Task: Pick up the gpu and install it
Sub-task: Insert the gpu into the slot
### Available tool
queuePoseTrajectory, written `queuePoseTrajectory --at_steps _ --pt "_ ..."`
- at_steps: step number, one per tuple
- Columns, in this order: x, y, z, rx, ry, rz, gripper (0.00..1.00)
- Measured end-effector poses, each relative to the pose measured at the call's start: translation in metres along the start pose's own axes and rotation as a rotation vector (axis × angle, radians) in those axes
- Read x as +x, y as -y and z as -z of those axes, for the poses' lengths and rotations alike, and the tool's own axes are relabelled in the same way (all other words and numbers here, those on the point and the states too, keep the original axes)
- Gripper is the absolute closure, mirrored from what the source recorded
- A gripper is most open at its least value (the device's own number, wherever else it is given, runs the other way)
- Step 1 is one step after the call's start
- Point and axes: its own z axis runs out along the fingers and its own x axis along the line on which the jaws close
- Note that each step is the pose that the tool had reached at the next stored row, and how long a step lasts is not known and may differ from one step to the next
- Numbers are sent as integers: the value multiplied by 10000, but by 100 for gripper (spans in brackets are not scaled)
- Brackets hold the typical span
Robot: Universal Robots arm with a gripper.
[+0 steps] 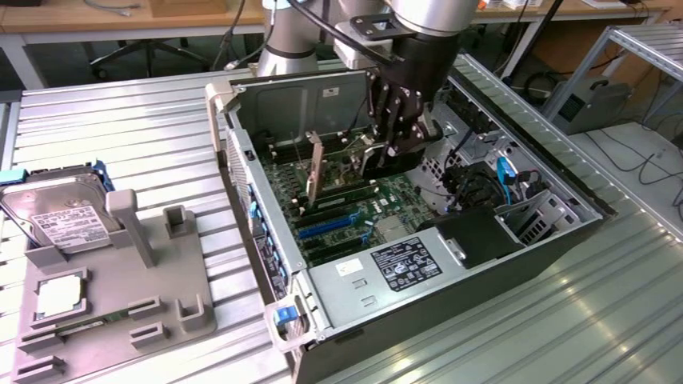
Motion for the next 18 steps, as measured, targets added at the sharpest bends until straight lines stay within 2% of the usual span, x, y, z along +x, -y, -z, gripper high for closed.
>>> queuePoseTrajectory --at_steps 7,12,15,18 --pt "-1 -57 -78 117 2 66 73" --pt "-1 -76 -144 119 3 71 73" --pt "-1 -80 -206 73 1 68 73" --pt "-1 -82 -244 64 1 71 73"
